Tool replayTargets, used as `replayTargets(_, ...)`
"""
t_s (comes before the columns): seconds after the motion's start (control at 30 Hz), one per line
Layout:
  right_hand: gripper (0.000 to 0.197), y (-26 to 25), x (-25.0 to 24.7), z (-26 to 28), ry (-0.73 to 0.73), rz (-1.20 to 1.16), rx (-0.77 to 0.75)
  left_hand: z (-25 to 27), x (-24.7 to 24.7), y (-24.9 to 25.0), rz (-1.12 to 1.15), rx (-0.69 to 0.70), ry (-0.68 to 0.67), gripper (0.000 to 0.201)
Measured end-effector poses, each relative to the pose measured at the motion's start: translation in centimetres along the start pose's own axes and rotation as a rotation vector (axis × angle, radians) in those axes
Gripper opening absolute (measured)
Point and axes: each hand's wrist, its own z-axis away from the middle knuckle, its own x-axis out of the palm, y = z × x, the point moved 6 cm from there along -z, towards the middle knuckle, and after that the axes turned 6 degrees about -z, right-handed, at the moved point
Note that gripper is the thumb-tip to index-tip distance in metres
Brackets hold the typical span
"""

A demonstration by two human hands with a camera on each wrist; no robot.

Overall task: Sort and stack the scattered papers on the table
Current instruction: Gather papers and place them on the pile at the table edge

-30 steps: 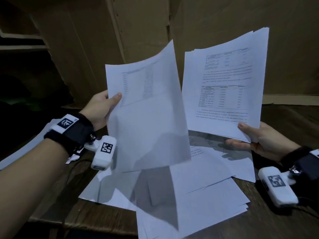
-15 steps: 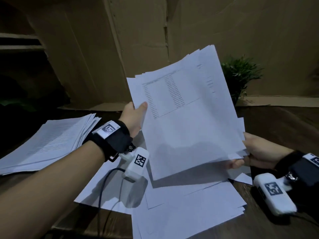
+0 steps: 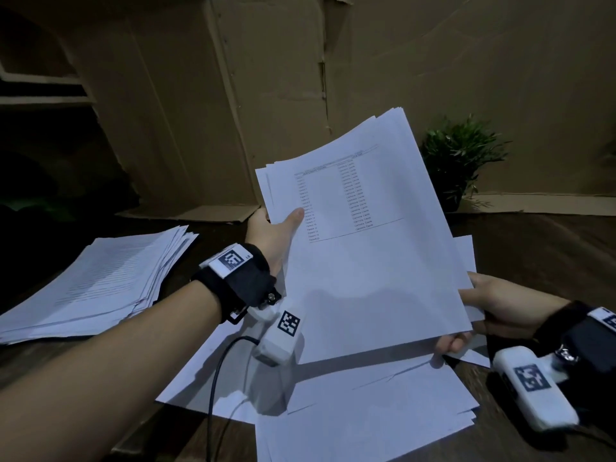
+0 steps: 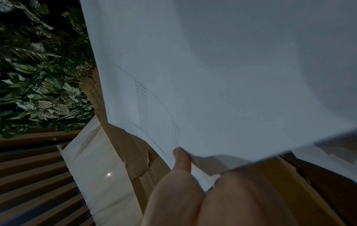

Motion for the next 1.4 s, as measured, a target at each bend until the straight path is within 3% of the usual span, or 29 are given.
replayTargets(0.1, 0.061, -0.4, 0.5, 0.1, 0.001, -0.09, -0.039, 0.1, -0.1, 0.0, -0.001, 0.034, 0.013, 0.03)
replayTargets(0.17, 0.042, -1.3, 0.4, 0.3, 0.138, -0.224, -0.106, 0.2, 0.1, 0.0, -0.003, 0.054, 0.009, 0.031)
replayTargets(0.23, 0.051, -1.7, -0.2, 0.5, 0.222, -0.279, -0.152, 0.5, 0.6, 0.2, -0.024, 0.086, 0.003, 0.028)
replayTargets(0.27, 0.05, -1.9, 0.3, 0.6, 0.207, -0.261, -0.155, 0.6, 0.8, 0.4, -0.03, 0.1, 0.0, 0.027)
replayTargets(0.33, 0.067, -1.7, 0.8, 0.4, 0.159, -0.164, -0.123, 0.9, 1.3, 0.9, -0.022, 0.124, -0.035, 0.027)
replayTargets(0.43, 0.034, -1.7, 0.0, -0.3, 0.21, -0.02, -0.157, 1.1, 2.0, 1.6, -0.012, 0.144, -0.125, 0.026)
replayTargets(0.57, 0.036, -2.1, -0.5, -0.3, 0.253, -0.074, -0.247, 0.8, 1.8, 1.9, -0.078, 0.031, -0.182, 0.034)
replayTargets(0.67, 0.035, -2.7, -3.1, -0.1, 0.46, -0.22, -0.392, 0.4, -1.3, 0.8, -0.277, -0.149, -0.205, 0.04)
replayTargets(0.77, 0.037, -3.3, -5.9, 0.5, 0.602, -0.304, -0.516, 0.7, -6.4, -1.5, -0.702, -0.34, -0.244, 0.04)
replayTargets(0.87, 0.034, -3.0, -7.3, 0.5, 0.649, -0.341, -0.537, 1.1, -10.5, -3.2, -1.203, -0.383, -0.237, 0.042)
replayTargets(0.93, 0.044, -2.6, -7.8, 0.4, 0.659, -0.393, -0.537, 1.3, -11.7, -3.7, -1.298, -0.396, -0.23, 0.057)
replayTargets(1.03, 0.059, -2.4, -7.8, 0.4, 0.679, -0.389, -0.528, 1.4, -12.4, -4.4, -1.225, -0.43, -0.225, 0.076)
replayTargets(1.1, 0.045, -2.4, -7.7, 0.4, 0.686, -0.398, -0.536, 1.7, -12.0, -4.6, -1.175, -0.444, -0.23, 0.079)
replayTargets(1.17, 0.043, -2.4, -7.4, 0.5, 0.683, -0.411, -0.544, 2.3, -11.4, -4.7, -1.148, -0.429, -0.242, 0.063)
replayTargets(1.23, 0.057, -2.3, -7.3, 0.5, 0.686, -0.417, -0.539, 3.0, -10.4, -4.7, -1.127, -0.395, -0.243, 0.033)
replayTargets(1.27, 0.061, -2.3, -7.3, 0.4, 0.682, -0.424, -0.54, 3.1, -9.7, -4.9, -1.114, -0.377, -0.262, 0.031)
replayTargets(1.4, 0.057, -2.2, -7.1, 0.3, 0.667, -0.448, -0.527, 3.7, -6.5, -5.7, -1.046, -0.443, -0.361, 0.061)
